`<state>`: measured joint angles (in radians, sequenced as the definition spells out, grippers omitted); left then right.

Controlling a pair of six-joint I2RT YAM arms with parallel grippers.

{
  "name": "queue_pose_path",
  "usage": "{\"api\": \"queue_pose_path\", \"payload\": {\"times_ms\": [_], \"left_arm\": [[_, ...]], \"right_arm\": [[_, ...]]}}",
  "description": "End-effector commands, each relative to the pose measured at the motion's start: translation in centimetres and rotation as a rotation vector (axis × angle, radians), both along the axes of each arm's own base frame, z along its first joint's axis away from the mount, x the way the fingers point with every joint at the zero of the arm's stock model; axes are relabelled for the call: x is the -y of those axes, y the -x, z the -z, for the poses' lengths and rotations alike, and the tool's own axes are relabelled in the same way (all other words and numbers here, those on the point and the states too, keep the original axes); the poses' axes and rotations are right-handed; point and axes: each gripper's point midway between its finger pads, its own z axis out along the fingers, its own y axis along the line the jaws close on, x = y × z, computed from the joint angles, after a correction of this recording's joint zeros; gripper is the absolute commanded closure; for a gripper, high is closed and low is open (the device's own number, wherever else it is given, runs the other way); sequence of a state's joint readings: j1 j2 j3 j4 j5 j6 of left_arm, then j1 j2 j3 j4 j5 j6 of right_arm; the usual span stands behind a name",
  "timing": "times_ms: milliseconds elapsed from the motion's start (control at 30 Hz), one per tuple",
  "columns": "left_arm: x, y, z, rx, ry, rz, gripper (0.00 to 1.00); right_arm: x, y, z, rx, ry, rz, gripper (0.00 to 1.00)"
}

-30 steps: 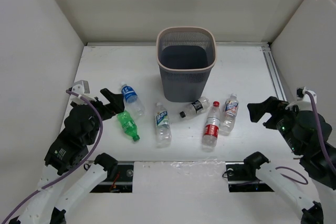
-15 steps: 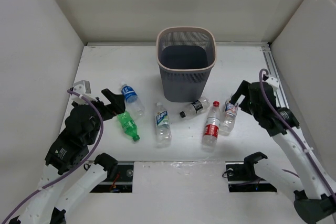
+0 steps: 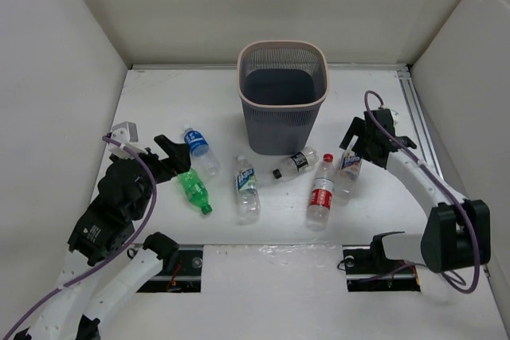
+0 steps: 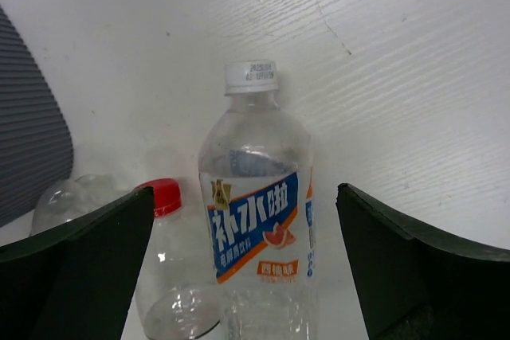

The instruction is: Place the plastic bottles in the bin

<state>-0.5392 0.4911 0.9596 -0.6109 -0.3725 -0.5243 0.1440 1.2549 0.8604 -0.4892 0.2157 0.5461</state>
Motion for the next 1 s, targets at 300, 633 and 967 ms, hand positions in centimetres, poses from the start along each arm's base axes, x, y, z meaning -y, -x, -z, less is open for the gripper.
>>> {"api": "queue_pose_path", "payload": {"times_ms": [300, 633, 967], "left_arm": [[0.3, -0.5, -0.7, 0.030, 0.007, 0.006, 0.00], [0.5, -0.5, -0.7, 0.028, 0.009, 0.015, 0.00], [0.9, -1.0, -0.3, 0.005, -0.012, 0.026, 0.00]], "right_arm": [[-0.2, -2.4, 4.9, -0.041, -0.072, 0.026, 0.06], [0.4, -1.7, 5.9, -0.075, -0.113, 0.029, 0.47], [2.9, 0.1, 0.7, 0.015, -0.056, 0.138, 0.95]]}}
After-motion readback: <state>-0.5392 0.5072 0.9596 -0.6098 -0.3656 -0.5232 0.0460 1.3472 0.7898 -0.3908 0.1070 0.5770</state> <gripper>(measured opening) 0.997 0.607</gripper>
